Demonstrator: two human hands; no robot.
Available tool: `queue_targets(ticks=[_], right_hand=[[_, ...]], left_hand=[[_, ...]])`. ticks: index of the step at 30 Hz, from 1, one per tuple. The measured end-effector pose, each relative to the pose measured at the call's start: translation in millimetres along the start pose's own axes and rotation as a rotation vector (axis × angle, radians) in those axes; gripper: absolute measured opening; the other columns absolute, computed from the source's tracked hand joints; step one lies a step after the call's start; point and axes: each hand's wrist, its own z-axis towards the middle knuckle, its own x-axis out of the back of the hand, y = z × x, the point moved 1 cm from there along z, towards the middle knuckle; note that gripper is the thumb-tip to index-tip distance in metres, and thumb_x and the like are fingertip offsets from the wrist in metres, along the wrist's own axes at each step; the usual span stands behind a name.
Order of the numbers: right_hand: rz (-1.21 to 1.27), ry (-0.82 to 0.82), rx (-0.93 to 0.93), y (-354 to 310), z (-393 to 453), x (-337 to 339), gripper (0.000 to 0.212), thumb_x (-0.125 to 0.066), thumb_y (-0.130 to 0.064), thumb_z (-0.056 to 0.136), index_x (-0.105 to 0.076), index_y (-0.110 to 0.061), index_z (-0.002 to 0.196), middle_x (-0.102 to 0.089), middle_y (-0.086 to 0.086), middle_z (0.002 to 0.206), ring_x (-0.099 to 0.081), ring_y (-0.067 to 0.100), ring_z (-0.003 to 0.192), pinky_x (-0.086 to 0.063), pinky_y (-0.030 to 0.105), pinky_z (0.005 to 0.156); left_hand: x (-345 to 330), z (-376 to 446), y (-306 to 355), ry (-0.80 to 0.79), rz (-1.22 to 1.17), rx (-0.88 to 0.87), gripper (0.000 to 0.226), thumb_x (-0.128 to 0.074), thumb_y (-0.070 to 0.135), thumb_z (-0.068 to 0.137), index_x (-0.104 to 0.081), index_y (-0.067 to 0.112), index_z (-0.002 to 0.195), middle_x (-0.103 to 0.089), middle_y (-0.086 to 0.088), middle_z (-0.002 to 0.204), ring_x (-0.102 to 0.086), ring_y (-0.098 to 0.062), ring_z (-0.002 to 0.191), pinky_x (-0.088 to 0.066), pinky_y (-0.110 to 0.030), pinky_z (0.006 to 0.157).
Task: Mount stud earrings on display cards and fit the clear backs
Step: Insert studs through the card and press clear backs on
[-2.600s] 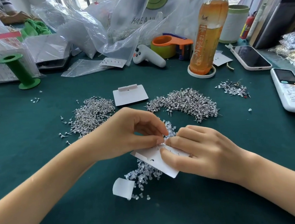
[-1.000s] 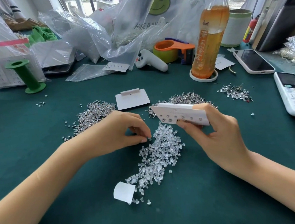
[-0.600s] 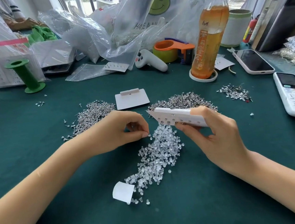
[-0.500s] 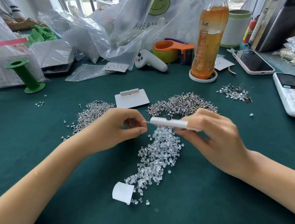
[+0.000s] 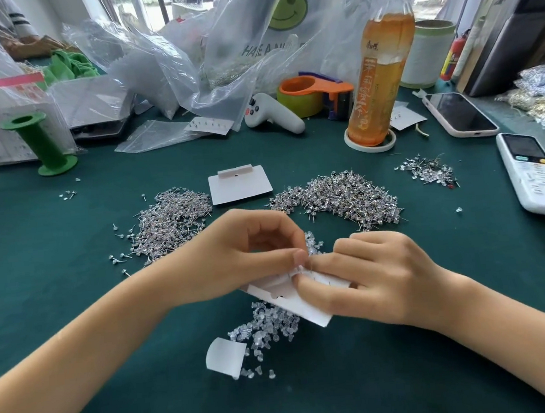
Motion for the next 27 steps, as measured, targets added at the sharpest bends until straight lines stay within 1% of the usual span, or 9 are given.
queue_targets(ticks=[2, 8, 12, 14, 16, 19, 21, 25, 27], right_hand=[[-0.002, -0.008, -0.013, -0.4, 0.1, 0.5, 0.023, -0.064, -0.001, 0.085, -0.056, -0.017, 0.099, -0.068, 0.002, 0.07, -0.041, 0.017, 0.05, -0.04, 0.026, 0.044], [0.011, -0.031, -0.034, -1.9, 0.3, 0.7, 0.023, -0.065, -0.003, 0.085, -0.055, -0.017, 0.1, -0.063, 0.0, 0.063, -0.037, 0.017, 0.049, -0.039, 0.027, 0.043], [0.021, -0.047, -0.043, -2.5, 0.2, 0.5, 0.025, -0.066, -0.002, 0.084, -0.055, -0.017, 0.1, -0.062, 0.001, 0.063, -0.036, 0.017, 0.05, -0.039, 0.026, 0.043], [0.019, -0.059, -0.043, -2.8, -0.1, 0.2, 0.026, -0.067, -0.001, 0.083, -0.056, -0.018, 0.1, -0.062, 0.0, 0.062, -0.035, 0.017, 0.05, -0.039, 0.026, 0.043], [0.024, -0.073, -0.049, -3.1, 0.4, 0.6, 0.024, -0.067, -0.001, 0.083, -0.06, -0.017, 0.099, -0.06, 0.0, 0.061, -0.035, 0.017, 0.05, -0.039, 0.027, 0.042], [0.04, -0.097, -0.062, -3.5, 1.4, 1.2, 0.02, -0.068, 0.0, 0.081, -0.074, -0.017, 0.088, -0.059, 0.001, 0.059, -0.034, 0.018, 0.049, -0.039, 0.027, 0.041], [0.041, -0.108, -0.065, -3.6, 2.3, 1.2, 0.019, -0.069, 0.0, 0.08, -0.075, -0.018, 0.084, -0.058, 0.0, 0.058, -0.034, 0.018, 0.049, -0.038, 0.026, 0.041], [0.041, -0.114, -0.071, -3.9, 2.3, 1.2, 0.02, -0.07, 0.001, 0.078, -0.075, -0.018, 0.083, -0.056, 0.0, 0.057, -0.033, 0.018, 0.049, -0.036, 0.025, 0.041], [0.043, -0.122, -0.077, -4.2, 2.6, 1.0, 0.02, -0.069, 0.001, 0.079, -0.075, -0.018, 0.085, -0.057, 0.0, 0.058, -0.032, 0.018, 0.05, -0.034, 0.025, 0.043]], left_hand=[[-0.6, -0.6, 0.4, -0.009, 0.015, 0.009, 0.009, -0.065, 0.021, 0.084, -0.066, 0.013, 0.088, -0.067, 0.006, 0.079, -0.058, -0.006, 0.071, -0.044, -0.017, 0.062], [-2.6, -1.8, 3.7, -0.006, 0.063, -0.007, 0.013, -0.064, 0.022, 0.084, -0.066, 0.012, 0.09, -0.067, -0.017, 0.085, -0.057, -0.017, 0.075, -0.043, -0.04, 0.066], [-2.4, -2.7, 5.9, -0.012, 0.106, -0.012, 0.014, -0.063, 0.024, 0.084, -0.065, 0.011, 0.091, -0.067, -0.018, 0.088, -0.057, -0.021, 0.076, -0.046, -0.054, 0.067], [-2.6, -2.9, 6.7, -0.014, 0.12, -0.008, 0.013, -0.062, 0.022, 0.085, -0.066, 0.012, 0.091, -0.069, -0.011, 0.088, -0.06, -0.017, 0.078, -0.048, -0.051, 0.072], [-2.5, -2.6, 7.2, -0.018, 0.131, -0.001, 0.009, -0.062, 0.019, 0.086, -0.066, 0.012, 0.091, -0.07, -0.005, 0.087, -0.062, -0.013, 0.079, -0.05, -0.044, 0.076], [-1.9, -2.1, 7.4, -0.037, 0.191, 0.004, 0.004, -0.063, 0.012, 0.089, -0.066, 0.012, 0.091, -0.07, 0.0, 0.086, -0.063, -0.008, 0.079, -0.051, -0.031, 0.075], [-1.4, -1.7, 7.8, -0.041, 0.237, 0.001, 0.005, -0.063, 0.011, 0.089, -0.066, 0.014, 0.091, -0.07, 0.002, 0.086, -0.065, -0.01, 0.08, -0.052, -0.025, 0.075], [-0.5, -1.0, 8.9, -0.052, 0.29, 0.008, 0.007, -0.064, 0.01, 0.089, -0.067, 0.016, 0.09, -0.07, 0.003, 0.087, -0.066, -0.018, 0.085, -0.053, -0.037, 0.082], [-0.7, -1.2, 9.0, -0.054, 0.297, 0.006, 0.009, -0.064, 0.009, 0.089, -0.067, 0.017, 0.089, -0.07, 0.004, 0.086, -0.066, -0.019, 0.085, -0.053, -0.034, 0.078]])
